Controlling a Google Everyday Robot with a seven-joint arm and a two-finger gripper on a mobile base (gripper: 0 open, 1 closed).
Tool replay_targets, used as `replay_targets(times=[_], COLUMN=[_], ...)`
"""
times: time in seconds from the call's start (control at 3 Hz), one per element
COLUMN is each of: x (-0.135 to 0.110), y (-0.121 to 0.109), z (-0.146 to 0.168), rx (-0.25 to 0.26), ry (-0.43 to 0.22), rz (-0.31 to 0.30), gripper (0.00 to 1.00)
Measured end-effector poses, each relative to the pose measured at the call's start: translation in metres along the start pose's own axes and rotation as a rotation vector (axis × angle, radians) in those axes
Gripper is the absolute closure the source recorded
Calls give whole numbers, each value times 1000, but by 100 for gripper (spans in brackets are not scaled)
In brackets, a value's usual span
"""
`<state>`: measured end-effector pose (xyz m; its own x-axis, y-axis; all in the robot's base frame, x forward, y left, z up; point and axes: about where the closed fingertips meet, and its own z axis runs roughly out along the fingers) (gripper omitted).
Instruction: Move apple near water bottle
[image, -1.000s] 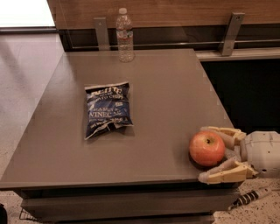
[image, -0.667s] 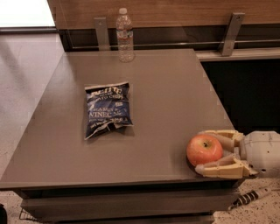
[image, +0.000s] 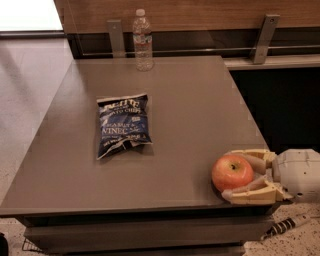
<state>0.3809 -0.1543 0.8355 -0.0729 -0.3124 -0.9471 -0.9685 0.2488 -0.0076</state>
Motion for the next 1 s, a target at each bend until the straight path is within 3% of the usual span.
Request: replay_targets(times=[0.33,0.67,1.0], x=[0,-3,-1], y=[-2,-19,-52], z=[-2,-22,-45], rx=[3,34,54], ry=[-1,-7,9], rz=[3,27,75], gripper=[100,100,100])
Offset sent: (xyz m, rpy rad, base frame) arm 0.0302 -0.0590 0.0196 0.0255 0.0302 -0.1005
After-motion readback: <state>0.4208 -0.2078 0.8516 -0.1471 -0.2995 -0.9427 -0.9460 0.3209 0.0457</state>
